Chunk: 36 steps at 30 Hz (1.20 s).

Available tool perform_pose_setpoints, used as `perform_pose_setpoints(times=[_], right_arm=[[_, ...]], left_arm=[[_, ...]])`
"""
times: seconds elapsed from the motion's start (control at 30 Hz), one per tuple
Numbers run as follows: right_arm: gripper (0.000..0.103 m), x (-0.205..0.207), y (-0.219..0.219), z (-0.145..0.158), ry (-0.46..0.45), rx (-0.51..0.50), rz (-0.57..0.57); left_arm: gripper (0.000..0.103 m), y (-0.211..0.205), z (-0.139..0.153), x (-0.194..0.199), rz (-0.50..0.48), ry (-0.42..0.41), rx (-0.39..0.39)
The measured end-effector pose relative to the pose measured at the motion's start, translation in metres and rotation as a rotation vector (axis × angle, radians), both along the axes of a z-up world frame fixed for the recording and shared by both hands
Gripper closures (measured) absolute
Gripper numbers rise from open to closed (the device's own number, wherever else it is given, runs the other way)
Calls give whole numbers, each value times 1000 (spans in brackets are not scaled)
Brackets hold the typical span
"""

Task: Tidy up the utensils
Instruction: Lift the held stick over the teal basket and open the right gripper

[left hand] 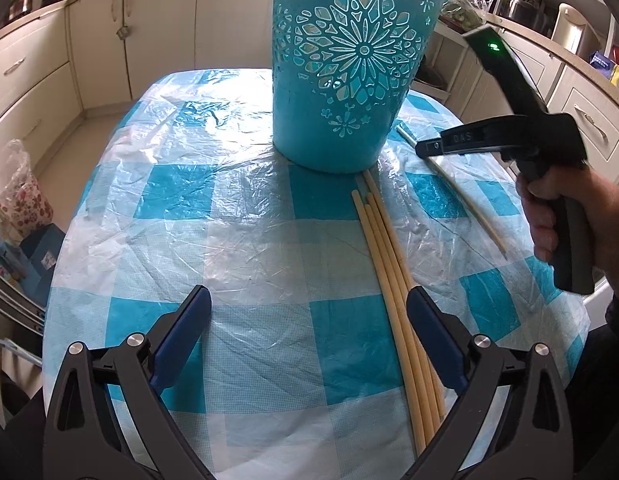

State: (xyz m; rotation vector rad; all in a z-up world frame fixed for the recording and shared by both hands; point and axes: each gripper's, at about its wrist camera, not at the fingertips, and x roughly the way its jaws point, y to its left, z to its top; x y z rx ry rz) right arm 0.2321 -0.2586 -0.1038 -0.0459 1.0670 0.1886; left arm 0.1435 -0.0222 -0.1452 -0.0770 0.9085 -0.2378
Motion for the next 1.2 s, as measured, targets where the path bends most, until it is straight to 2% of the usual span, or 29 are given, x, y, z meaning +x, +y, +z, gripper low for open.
perform_pose_setpoints(times=[0.07,0.13,0.23,0.4,0.53,0.67,0.73,0.8,0.93,1.03,1.2], right_arm=[[98,-8,-11,5,1,83,-42],[98,-22,-25,12,1,215,-95],[97,-50,-42,34,-52,394,-147],[97,-79,-39,106,-269,602,-116],[97,-89,-16,170,-498,678,-57],[97,-85,18,214,-755,663,-41],[97,-81,31,224,-828,643,-45],[97,-67,45,223,-890,595,-66],[97,-43,60,205,-895,516,-127],[97,-31,63,179,-883,447,-158],[97,-34,68,150,-813,362,-118]], left_arm=[[9,0,0,0,0,-1,-1],[9,0,0,0,0,-1,-1],[9,0,0,0,0,-1,1],[9,0,0,0,0,-1,0],[9,0,0,0,0,-1,0],[9,0,0,0,0,-1,0],[9,0,0,0,0,-1,0],[9,0,0,-1,-1,-2,-2],[9,1,0,-2,-1,-4,-9],[9,2,1,-1,0,-4,-12],[9,1,1,-1,-1,-4,-12]])
